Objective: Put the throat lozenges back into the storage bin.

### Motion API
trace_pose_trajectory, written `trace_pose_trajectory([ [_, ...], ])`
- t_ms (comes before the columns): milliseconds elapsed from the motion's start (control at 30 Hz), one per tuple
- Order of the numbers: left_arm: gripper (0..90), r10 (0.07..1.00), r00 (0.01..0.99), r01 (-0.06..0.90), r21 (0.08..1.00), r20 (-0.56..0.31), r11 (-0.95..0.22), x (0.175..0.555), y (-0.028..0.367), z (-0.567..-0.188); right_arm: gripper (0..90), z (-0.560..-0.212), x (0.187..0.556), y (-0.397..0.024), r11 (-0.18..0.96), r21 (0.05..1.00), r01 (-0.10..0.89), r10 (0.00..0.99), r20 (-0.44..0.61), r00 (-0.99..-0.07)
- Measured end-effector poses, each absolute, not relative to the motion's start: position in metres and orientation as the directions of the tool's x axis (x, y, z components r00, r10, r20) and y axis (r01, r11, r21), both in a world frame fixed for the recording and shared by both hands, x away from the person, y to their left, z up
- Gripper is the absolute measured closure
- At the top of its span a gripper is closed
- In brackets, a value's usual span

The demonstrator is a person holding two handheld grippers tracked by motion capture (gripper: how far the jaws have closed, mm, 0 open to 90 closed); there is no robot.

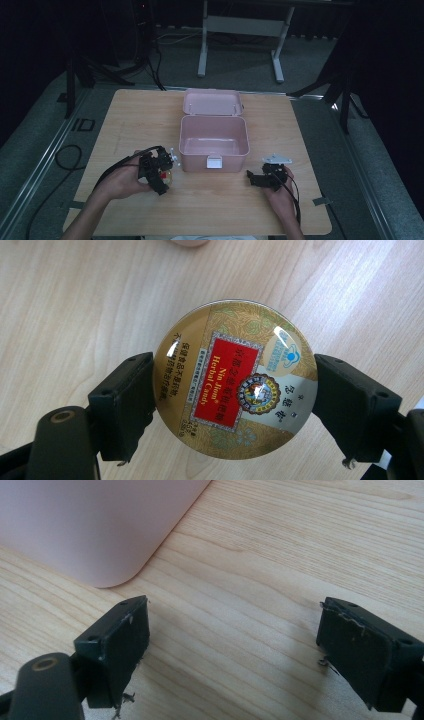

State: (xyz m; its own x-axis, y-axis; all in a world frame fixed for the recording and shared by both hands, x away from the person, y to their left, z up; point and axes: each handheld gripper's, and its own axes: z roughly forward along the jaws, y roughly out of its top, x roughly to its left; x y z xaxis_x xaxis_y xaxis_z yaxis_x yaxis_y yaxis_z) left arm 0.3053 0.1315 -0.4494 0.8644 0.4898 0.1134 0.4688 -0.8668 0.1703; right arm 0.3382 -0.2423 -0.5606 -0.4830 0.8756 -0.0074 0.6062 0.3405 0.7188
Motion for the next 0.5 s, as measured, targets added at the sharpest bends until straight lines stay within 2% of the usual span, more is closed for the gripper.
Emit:
trace_pose_trajectory([
  [500,21.0,0.490,0.867,0.473,0.164,0.089,-0.866,0.311,0.130,-0.433,13.3,-0.561,0.338,-0.242,0.340,0.719,0.606,0.876,-0.007,-0.483],
])
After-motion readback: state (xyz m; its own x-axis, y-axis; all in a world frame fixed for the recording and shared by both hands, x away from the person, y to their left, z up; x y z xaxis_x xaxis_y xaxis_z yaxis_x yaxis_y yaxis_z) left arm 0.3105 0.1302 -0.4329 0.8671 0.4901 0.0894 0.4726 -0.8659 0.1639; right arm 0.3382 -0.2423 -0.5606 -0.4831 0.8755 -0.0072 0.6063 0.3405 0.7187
